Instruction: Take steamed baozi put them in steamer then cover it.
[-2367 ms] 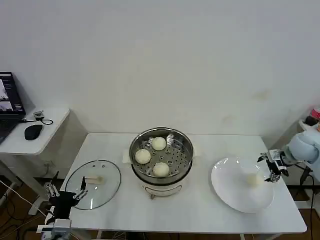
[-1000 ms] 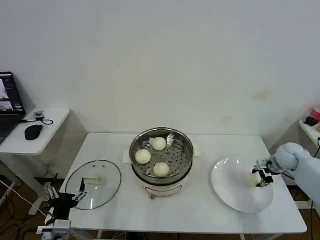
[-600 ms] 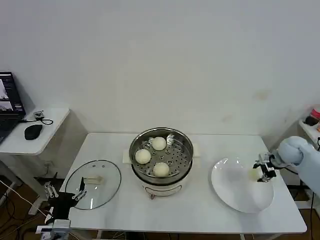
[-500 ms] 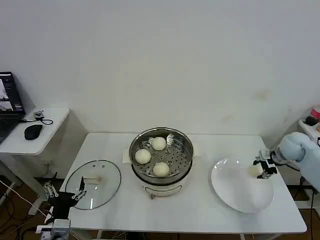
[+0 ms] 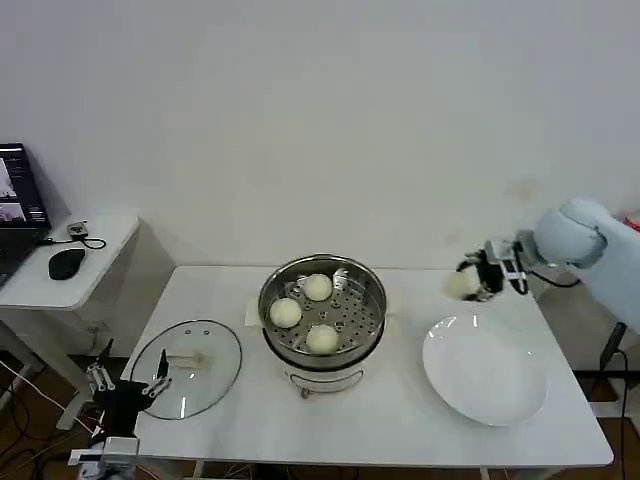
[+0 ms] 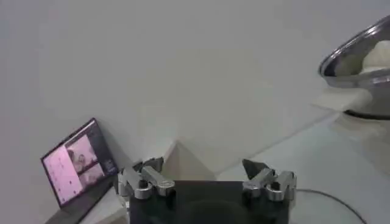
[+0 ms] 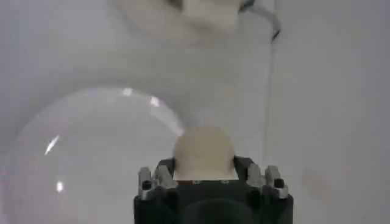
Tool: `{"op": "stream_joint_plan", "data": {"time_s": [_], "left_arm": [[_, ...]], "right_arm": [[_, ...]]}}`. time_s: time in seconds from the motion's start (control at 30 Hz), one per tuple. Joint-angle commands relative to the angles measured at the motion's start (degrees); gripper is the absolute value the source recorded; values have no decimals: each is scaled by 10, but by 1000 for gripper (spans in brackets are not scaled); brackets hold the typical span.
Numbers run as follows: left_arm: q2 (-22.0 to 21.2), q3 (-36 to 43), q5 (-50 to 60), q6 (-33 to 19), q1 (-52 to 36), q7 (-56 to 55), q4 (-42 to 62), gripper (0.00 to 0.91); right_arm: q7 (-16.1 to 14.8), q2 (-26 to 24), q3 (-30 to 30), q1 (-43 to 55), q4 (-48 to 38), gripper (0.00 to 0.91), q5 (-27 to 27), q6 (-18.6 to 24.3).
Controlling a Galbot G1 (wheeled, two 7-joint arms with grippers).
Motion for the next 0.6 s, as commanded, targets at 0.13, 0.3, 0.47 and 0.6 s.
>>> {"op": "stream_joint_plan", "data": {"time_s": [0.13,0.3,0.47,0.6], "left_arm": [[-3,-5,1,0,4,0,-8,907],[-7,-10,0,0,6,0,-13,907],[-8,-12,0,0,7,0,-16,907],[-8,-13,-1,0,7,0,-15,907]], "right_arm": [[114,178,-182,193,62,675,219,-167],[138,225,-209,182,37,675,238,-194],[153,259,-226,146,-4,675,216,-210],[155,268,-239,122,-27,675,195,-215]]}}
